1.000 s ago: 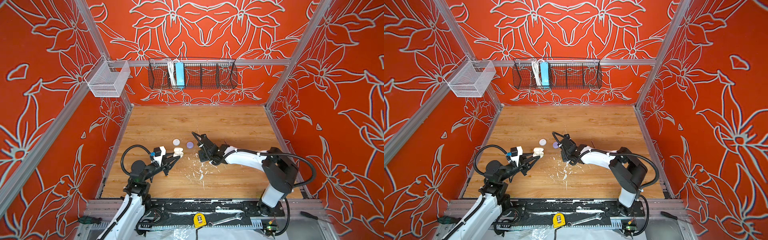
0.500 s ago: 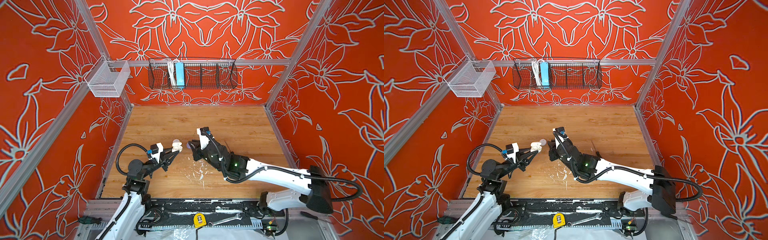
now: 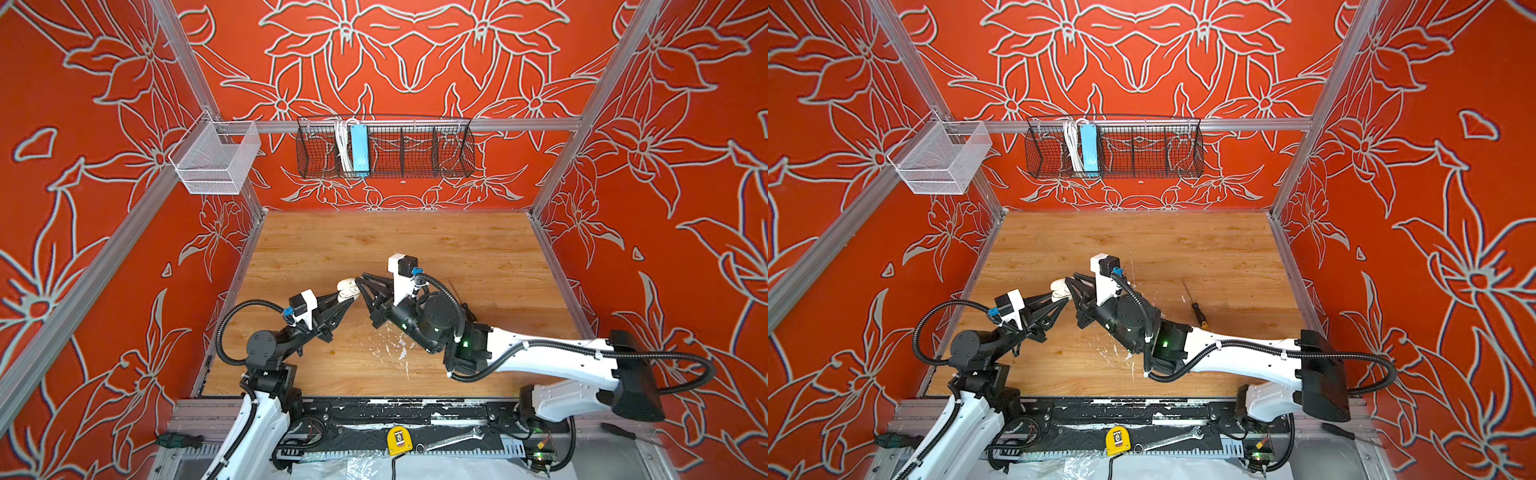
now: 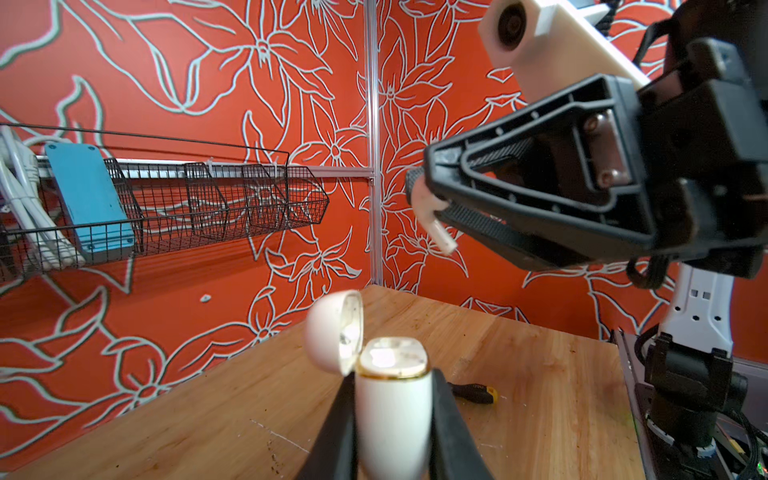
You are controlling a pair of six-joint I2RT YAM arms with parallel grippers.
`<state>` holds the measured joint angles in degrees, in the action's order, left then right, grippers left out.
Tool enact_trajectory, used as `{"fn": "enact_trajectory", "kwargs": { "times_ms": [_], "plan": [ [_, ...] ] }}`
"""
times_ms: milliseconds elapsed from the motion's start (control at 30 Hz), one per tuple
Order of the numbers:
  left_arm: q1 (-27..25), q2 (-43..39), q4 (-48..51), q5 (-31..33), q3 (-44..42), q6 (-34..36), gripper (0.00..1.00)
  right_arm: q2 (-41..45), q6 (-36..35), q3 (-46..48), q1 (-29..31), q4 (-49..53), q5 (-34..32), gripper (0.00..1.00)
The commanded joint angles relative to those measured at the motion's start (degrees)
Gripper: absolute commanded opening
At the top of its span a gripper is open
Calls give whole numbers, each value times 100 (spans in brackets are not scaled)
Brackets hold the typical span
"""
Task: Insert the wireless bluetooth earbuds into the charging case
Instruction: 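Lift the earbud with the right gripper toward the open case in the left gripper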
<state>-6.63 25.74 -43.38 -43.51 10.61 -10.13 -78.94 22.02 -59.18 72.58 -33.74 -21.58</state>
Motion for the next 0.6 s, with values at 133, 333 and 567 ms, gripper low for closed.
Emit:
{"fn": "enact_trajectory", "kwargs": {
  "times_ms": [133,333,567],
  "plan": [
    [-57,-551,180,179,208,-110,0,-247,-216,218,21,-1386,123,9],
    [-57,-813,272,232,221,-221,0,-341,-277,182,46,-1367,339,9],
    [-66,-791,254,245,249,-256,0,-348,-280,429,158,-1736,485,8]
  ]
}}
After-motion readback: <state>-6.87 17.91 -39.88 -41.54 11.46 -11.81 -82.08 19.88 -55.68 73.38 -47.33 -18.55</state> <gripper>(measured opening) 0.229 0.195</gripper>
